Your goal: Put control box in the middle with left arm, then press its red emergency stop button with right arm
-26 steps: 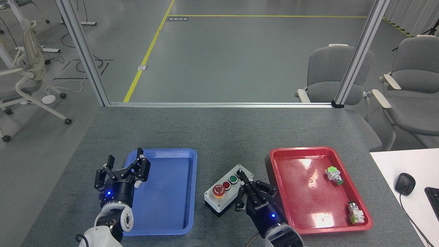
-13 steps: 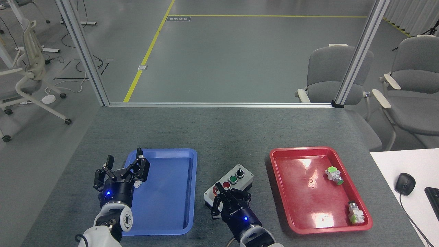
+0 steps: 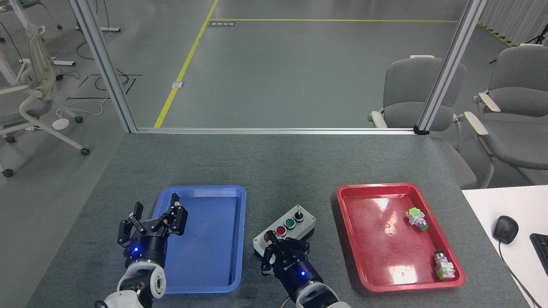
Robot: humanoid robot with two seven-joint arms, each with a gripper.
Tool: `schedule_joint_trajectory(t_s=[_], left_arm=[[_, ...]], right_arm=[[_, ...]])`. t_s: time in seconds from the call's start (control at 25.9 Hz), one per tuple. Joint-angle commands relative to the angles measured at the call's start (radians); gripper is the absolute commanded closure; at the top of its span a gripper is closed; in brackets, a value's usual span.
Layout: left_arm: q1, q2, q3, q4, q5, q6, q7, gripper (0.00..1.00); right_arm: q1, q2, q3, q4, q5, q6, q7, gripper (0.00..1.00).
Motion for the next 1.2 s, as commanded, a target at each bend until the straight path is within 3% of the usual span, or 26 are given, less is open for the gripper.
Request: schedule_joint_trajectory(t_s=[0.0, 0.27, 0.31, 0.39, 0.43, 0.46, 0.7, 0.93, 1.16], left_arm=[[0.034, -0.002, 0.001, -0.005, -0.001, 0.000, 0.002, 0.01], [0.043, 0.001, 0.000, 0.000, -0.010, -0.005, 0.004, 0.01], [0.043, -0.002, 0.001, 0.000, -0.005, -0.005, 0.005, 0.01], [0.042, -0.003, 0.001, 0.004, 0.002, -0.005, 0.005, 0.01], [0.042, -0.003, 0.003, 0.004, 0.002, -0.005, 0.005, 0.01], [0.042, -0.005, 0.003, 0.004, 0.005, -0.005, 0.005, 0.01], [0.042, -0.003, 0.003, 0.004, 0.005, -0.003, -0.002, 0.01], [0.042, 0.001, 0.001, 0.006, -0.008, -0.002, -0.004, 0.01], [0.042, 0.000, 0.001, 0.006, -0.005, -0.002, 0.001, 0.01]], right_arm=[[0.009, -0.003, -0.006, -0.013, -0.002, 0.006, 0.010, 1.00], [0.049, -0.008, -0.107, -0.167, -0.002, -0.007, -0.038, 0.98], [0.065, -0.009, -0.138, -0.187, -0.002, -0.011, -0.038, 0.80], [0.103, -0.020, -0.216, -0.237, -0.002, -0.026, -0.038, 0.32], [0.123, -0.031, -0.258, -0.262, 0.001, -0.036, -0.038, 0.15], [0.141, -0.042, -0.293, -0.285, 0.003, -0.043, -0.038, 0.06], [0.206, -0.143, -0.439, -0.358, 0.000, -0.033, -0.035, 0.02], [0.267, -0.183, -0.581, -0.386, -0.006, -0.037, -0.036, 0.02], [0.266, -0.204, -0.626, -0.394, -0.023, -0.034, -0.042, 0.02]])
